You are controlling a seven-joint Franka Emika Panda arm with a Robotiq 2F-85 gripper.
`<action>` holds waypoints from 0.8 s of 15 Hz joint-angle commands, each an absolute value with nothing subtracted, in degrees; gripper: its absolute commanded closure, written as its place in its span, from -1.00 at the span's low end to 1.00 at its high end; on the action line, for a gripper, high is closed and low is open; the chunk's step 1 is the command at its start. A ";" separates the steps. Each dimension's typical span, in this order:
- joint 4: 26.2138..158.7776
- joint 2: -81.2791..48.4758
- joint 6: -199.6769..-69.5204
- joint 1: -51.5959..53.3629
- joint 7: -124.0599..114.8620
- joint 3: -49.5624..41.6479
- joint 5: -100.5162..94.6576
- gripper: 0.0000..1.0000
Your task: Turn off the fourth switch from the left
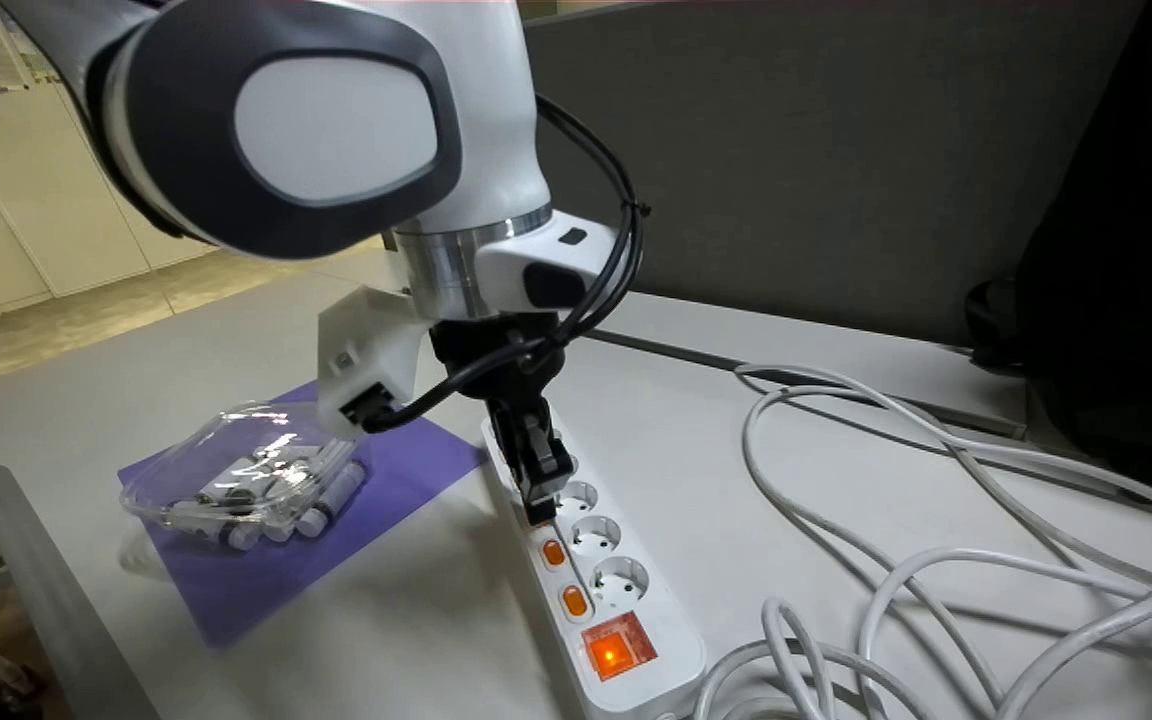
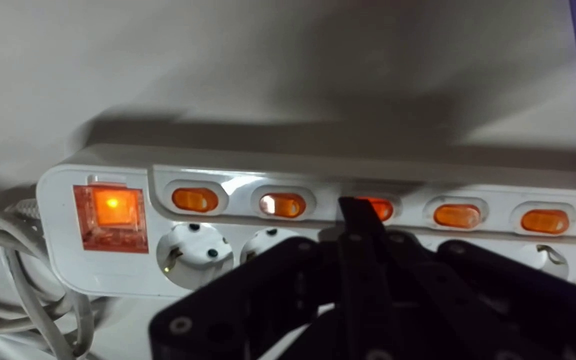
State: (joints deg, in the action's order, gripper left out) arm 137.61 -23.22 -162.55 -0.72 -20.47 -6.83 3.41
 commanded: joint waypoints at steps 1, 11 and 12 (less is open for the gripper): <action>135.92 -24.81 -161.88 -0.09 -19.90 -7.25 4.67 1.00; 133.99 -28.54 -160.29 1.53 -21.25 -9.51 3.53 1.00; 133.84 -28.79 -160.22 1.53 -21.14 -9.59 3.41 1.00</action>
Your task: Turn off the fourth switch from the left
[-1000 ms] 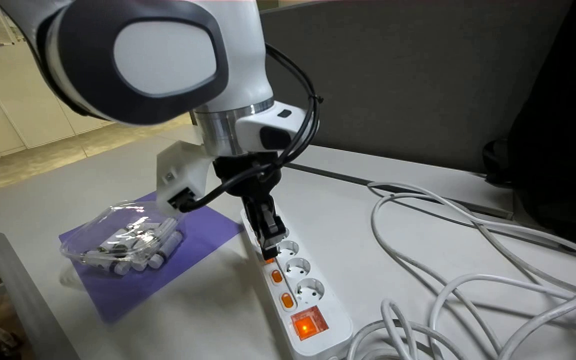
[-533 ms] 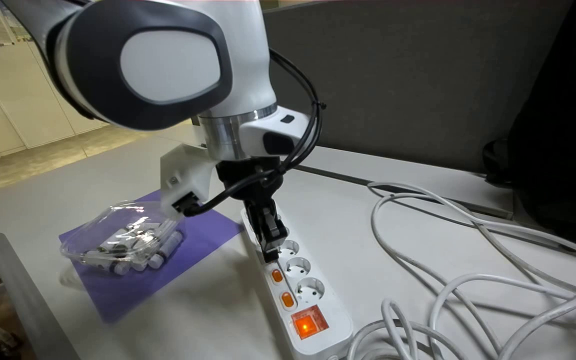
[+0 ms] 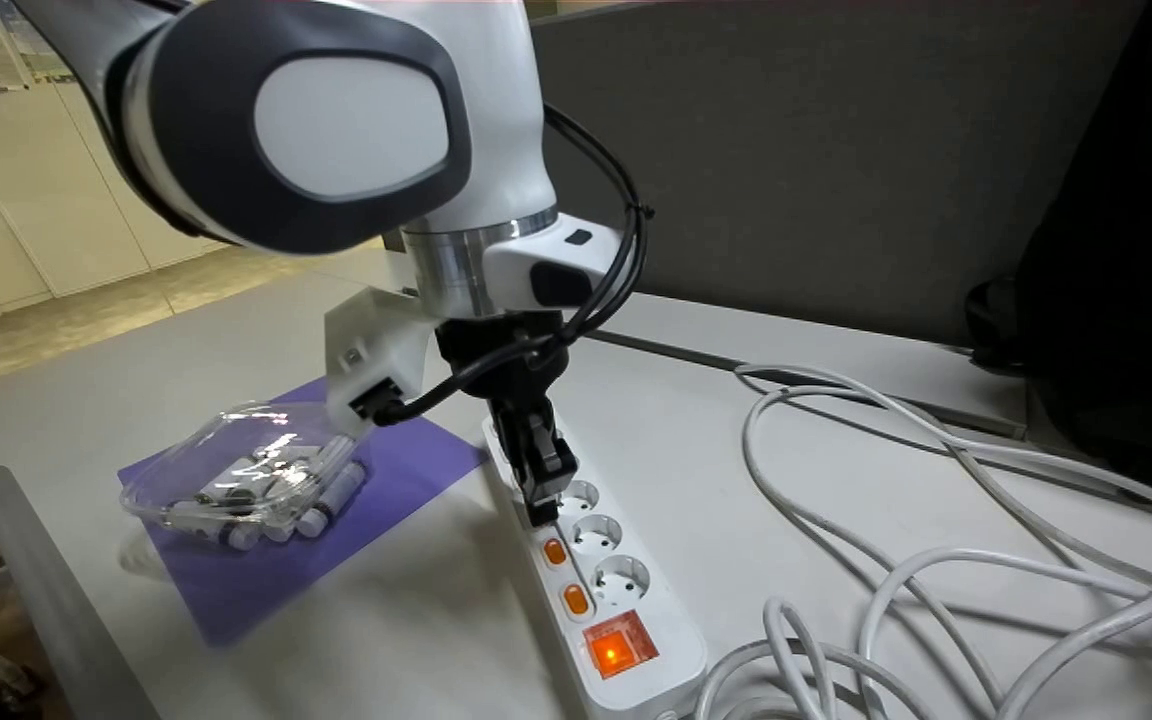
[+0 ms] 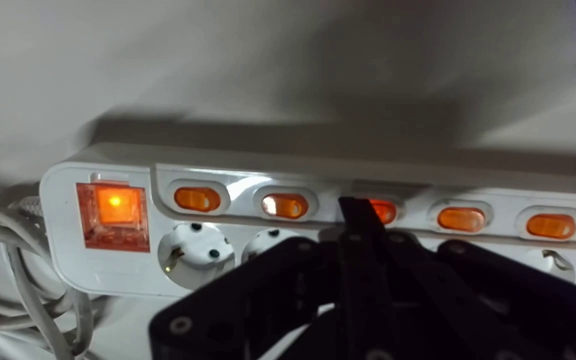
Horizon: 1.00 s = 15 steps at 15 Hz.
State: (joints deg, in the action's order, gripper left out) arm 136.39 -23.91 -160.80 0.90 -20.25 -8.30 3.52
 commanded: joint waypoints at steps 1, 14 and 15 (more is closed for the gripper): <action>133.81 -29.23 -160.75 2.11 -21.41 -10.43 2.40 1.00; 123.23 -33.40 -137.35 -17.86 10.37 1.44 22.50 1.00; 122.38 -33.42 -136.23 -16.34 6.56 -0.02 21.66 1.00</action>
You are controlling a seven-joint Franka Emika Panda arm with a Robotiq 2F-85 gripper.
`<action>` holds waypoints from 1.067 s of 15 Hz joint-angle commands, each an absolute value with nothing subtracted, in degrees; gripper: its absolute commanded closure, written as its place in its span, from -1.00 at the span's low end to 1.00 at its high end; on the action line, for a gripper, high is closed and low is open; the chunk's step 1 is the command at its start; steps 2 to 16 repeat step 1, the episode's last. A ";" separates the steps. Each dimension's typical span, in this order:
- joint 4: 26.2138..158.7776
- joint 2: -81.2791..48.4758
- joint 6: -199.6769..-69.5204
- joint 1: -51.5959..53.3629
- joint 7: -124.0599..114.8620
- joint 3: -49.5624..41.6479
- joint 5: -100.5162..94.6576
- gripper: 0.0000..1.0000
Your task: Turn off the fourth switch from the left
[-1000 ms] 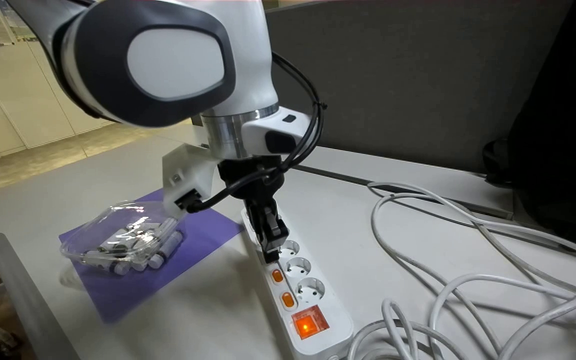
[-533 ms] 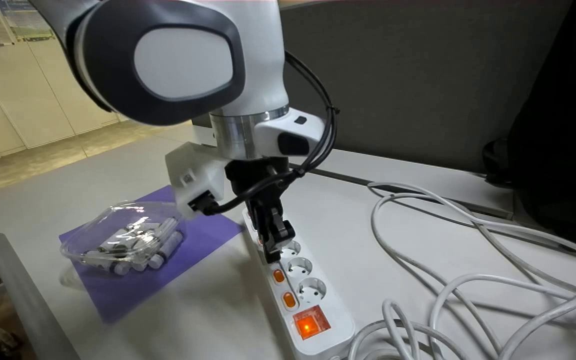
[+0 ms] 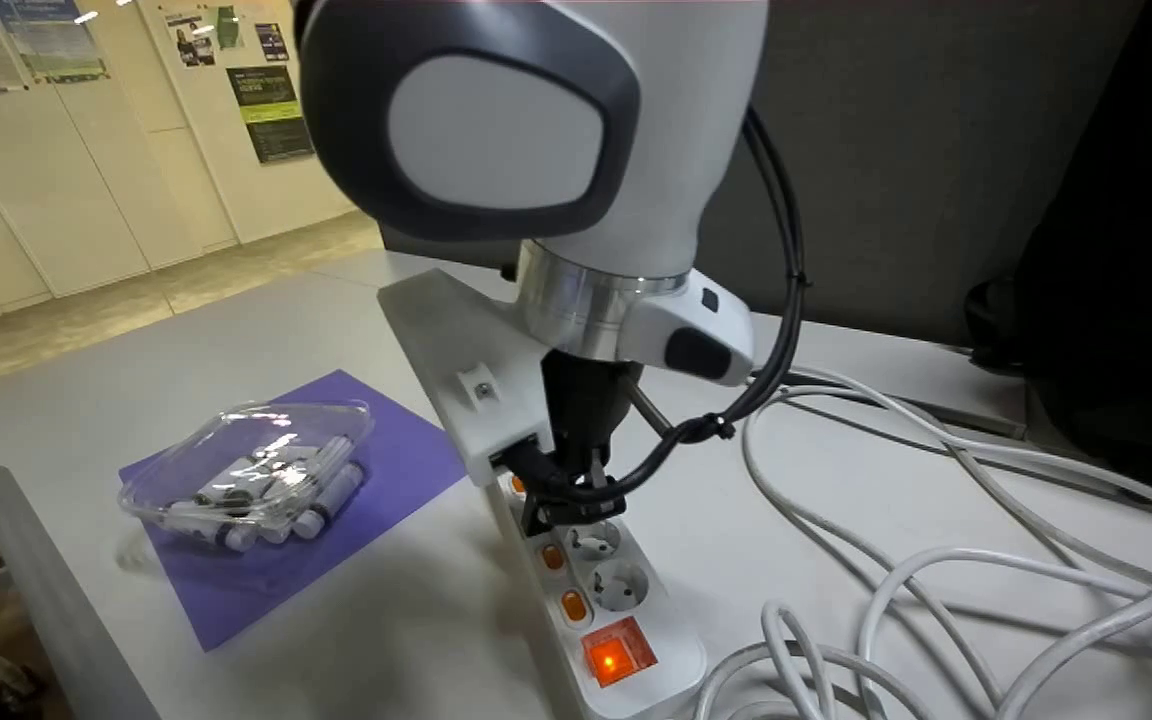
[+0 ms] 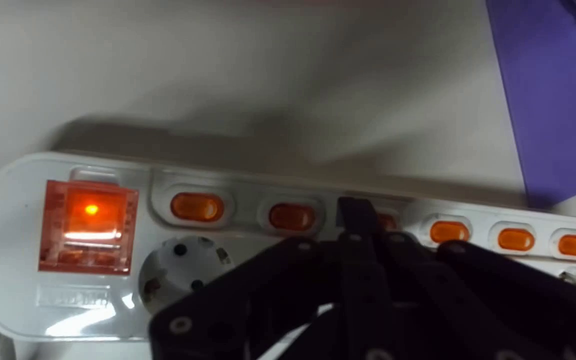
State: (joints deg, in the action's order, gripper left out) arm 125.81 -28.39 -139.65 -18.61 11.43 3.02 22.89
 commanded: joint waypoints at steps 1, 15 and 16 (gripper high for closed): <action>122.04 -32.95 -135.65 -15.32 4.49 -0.72 21.41 1.00; 122.04 -32.95 -135.65 -15.32 4.49 -0.72 21.41 1.00; 122.04 -32.95 -135.65 -15.32 4.49 -0.72 21.41 1.00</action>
